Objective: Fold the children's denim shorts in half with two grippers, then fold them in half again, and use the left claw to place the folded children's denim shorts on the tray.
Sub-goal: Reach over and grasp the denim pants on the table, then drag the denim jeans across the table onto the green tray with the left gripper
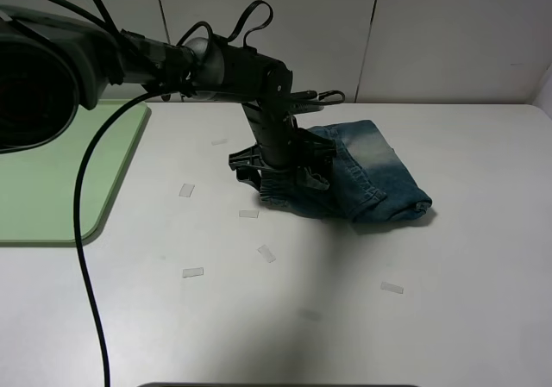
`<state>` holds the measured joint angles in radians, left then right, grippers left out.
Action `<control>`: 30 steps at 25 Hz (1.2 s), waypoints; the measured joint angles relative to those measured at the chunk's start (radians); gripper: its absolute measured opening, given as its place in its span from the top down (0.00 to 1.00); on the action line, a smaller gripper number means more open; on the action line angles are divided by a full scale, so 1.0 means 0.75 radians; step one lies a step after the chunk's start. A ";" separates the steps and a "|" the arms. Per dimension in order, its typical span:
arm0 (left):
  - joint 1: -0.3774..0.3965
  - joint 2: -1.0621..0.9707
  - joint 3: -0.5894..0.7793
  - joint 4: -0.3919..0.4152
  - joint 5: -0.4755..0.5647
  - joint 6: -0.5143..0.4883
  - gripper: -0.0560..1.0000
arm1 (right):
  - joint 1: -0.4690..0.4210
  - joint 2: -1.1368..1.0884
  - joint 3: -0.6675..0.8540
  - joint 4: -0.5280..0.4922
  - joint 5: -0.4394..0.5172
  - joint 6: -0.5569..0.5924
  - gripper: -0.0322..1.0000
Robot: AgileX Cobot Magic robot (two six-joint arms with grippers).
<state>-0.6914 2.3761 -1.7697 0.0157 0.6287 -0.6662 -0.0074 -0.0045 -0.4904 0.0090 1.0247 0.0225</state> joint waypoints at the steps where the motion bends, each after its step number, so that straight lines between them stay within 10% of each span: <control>1: -0.003 0.003 -0.003 0.003 0.000 0.000 0.01 | 0.000 0.000 0.000 0.000 0.000 0.000 0.29; 14: -0.012 0.016 -0.009 -0.021 0.045 0.047 0.59 | 0.000 0.000 0.000 0.000 0.000 0.000 0.29; 30: 0.056 -0.089 -0.008 0.028 0.386 0.163 0.62 | 0.000 0.000 0.000 0.000 0.000 0.000 0.29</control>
<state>-0.6492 2.3091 -1.7754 0.0368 0.9185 -0.5443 -0.0074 -0.0045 -0.4904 0.0090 1.0247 0.0225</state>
